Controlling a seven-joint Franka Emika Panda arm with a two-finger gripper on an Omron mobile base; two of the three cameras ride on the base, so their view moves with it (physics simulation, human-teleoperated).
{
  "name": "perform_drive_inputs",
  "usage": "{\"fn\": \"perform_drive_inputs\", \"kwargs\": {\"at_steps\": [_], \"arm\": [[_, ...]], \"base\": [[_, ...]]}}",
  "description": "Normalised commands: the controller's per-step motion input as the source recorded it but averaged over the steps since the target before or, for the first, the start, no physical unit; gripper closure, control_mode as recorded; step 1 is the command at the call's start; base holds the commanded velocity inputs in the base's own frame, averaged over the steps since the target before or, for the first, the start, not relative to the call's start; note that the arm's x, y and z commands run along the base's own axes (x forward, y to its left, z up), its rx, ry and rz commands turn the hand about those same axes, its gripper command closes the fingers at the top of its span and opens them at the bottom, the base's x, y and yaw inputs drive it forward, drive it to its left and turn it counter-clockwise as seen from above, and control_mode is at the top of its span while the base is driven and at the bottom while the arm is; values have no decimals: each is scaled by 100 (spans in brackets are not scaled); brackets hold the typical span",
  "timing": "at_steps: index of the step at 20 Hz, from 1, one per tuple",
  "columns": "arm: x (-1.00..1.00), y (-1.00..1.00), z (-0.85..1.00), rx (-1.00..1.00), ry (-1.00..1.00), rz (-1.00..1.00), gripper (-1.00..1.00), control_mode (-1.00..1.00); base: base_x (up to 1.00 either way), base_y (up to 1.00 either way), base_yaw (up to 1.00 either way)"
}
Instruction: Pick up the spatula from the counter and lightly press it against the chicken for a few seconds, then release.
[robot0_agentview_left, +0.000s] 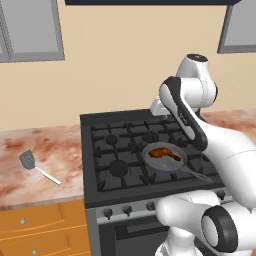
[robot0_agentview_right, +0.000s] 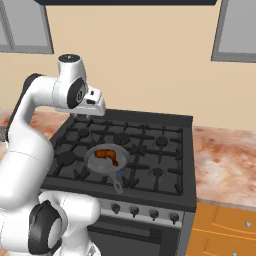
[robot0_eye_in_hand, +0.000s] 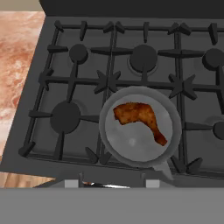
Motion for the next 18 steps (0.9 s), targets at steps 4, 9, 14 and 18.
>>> {"fn": "perform_drive_inputs", "kwargs": {"at_steps": [4,9,14,18], "arm": [[-1,2,0,0,-1,0,-100,-100],[-2,21,0,0,0,0,-100,-100],[-12,32,0,0,-1,0,-100,-100],[-28,39,0,0,-9,0,-100,-100]], "base": [[0,0,0],[0,0,0],[0,0,0],[0,0,0]]}}
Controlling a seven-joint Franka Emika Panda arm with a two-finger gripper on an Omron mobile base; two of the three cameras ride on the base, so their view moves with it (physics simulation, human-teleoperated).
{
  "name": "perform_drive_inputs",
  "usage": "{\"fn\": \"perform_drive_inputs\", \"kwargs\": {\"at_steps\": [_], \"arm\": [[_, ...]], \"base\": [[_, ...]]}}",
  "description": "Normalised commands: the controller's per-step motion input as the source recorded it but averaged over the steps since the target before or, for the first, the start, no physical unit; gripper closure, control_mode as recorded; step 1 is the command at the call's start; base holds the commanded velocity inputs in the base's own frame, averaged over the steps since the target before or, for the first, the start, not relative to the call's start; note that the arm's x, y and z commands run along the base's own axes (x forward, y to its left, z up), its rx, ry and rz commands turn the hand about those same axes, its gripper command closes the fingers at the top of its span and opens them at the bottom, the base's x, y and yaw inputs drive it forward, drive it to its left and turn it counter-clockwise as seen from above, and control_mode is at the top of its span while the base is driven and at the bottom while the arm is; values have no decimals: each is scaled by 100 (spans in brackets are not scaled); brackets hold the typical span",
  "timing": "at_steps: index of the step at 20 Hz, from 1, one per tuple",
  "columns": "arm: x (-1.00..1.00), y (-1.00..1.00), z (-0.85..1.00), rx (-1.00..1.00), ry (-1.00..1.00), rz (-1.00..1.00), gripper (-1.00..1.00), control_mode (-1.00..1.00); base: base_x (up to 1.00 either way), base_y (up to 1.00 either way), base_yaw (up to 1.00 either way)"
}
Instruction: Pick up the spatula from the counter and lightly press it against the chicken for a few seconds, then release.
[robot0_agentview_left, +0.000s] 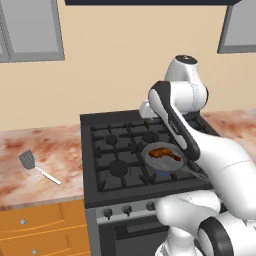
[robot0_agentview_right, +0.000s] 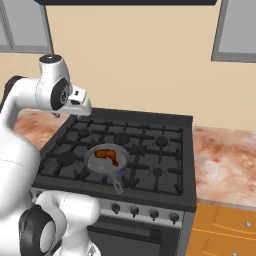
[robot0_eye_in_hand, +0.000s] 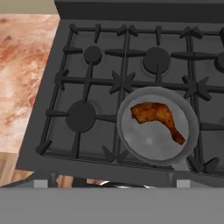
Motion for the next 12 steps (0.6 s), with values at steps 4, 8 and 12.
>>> {"fn": "perform_drive_inputs", "kwargs": {"at_steps": [4,8,12], "arm": [[-28,42,0,0,-9,0,-100,-100],[-20,43,0,-3,-7,0,-100,-100],[-12,49,0,-4,-9,1,-100,-100]], "base": [[0,0,0],[0,0,0],[0,0,0]]}}
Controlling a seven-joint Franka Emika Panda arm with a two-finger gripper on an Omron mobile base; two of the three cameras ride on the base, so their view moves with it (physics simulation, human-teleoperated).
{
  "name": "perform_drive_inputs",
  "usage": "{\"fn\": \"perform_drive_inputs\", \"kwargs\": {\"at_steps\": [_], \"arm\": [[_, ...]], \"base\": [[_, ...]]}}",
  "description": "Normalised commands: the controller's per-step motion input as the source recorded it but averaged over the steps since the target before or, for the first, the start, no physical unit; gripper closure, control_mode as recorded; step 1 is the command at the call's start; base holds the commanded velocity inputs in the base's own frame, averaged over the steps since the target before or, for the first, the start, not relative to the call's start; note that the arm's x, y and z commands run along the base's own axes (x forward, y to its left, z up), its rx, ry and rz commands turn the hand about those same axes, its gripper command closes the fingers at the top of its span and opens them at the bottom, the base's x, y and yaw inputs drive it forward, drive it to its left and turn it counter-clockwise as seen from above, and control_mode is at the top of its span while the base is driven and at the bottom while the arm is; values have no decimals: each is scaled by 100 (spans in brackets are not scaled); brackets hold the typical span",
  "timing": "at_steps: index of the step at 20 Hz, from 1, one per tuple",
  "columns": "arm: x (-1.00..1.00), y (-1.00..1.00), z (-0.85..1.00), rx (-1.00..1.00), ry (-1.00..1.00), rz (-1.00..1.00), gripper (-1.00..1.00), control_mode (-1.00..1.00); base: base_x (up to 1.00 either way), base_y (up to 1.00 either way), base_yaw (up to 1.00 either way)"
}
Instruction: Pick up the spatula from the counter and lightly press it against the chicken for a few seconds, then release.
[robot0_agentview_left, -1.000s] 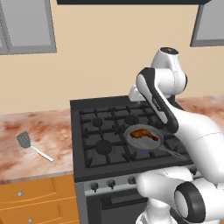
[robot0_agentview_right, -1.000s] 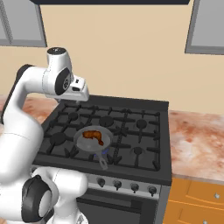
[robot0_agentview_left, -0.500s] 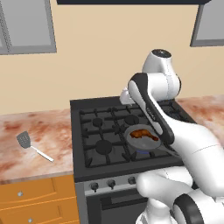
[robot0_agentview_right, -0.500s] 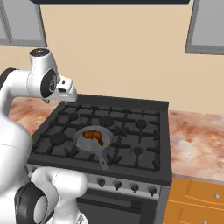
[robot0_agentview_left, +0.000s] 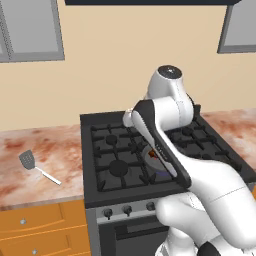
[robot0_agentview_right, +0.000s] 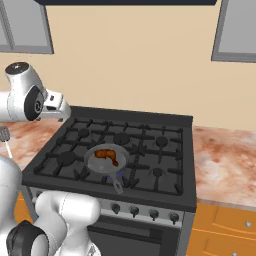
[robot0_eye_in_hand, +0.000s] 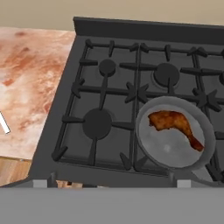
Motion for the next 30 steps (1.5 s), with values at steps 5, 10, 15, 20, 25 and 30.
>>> {"fn": "perform_drive_inputs", "kwargs": {"at_steps": [5,10,15,20,25,30], "arm": [[-5,44,0,0,-4,4,-100,-100],[-6,49,0,0,0,5,-100,-100],[-5,49,0,0,0,7,-100,-100],[0,42,0,0,0,10,-100,-100],[-2,45,-8,0,0,9,-100,-100],[-4,35,-17,1,0,11,-100,-100]], "base": [[0,0,0],[0,0,0],[0,0,0],[0,0,0],[0,0,0],[0,0,0]]}}
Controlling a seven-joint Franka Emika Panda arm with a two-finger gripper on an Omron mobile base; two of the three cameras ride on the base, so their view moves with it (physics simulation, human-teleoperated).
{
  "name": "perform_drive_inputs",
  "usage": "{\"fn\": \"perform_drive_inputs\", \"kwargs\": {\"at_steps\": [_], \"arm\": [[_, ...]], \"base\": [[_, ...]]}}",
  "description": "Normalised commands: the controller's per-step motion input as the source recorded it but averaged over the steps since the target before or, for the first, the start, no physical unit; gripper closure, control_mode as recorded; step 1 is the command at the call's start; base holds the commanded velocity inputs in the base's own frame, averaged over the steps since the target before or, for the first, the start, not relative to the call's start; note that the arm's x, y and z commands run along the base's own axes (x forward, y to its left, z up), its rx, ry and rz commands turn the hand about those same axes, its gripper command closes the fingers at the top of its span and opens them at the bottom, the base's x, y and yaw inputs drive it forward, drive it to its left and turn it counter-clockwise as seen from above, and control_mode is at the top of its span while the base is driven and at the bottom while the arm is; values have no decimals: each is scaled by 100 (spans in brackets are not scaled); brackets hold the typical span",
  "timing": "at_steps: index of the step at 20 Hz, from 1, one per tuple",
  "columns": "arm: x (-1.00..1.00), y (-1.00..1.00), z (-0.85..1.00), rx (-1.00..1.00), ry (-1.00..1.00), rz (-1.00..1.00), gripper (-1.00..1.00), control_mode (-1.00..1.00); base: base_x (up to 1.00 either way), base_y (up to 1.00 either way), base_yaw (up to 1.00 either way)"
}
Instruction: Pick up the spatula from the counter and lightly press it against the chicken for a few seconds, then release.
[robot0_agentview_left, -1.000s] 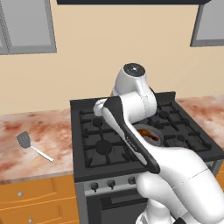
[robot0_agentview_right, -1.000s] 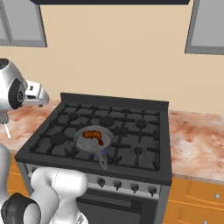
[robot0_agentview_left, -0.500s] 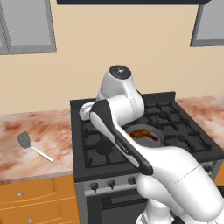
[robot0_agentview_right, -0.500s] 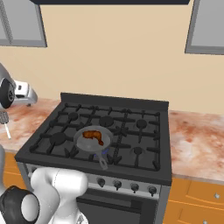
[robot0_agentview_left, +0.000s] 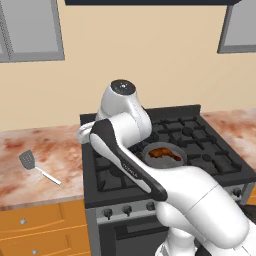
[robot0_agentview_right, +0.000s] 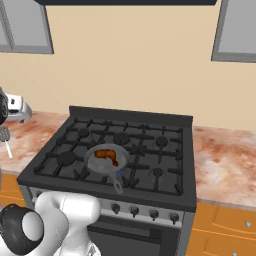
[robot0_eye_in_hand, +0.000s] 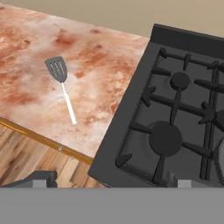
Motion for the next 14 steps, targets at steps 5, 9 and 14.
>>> {"fn": "perform_drive_inputs", "kwargs": {"at_steps": [5,9,14], "arm": [[-1,37,-16,1,0,9,-100,-100],[0,24,-18,2,0,6,-100,-100],[0,23,-20,2,0,6,-100,-100]], "base": [[0,0,0],[0,0,0],[0,0,0]]}}
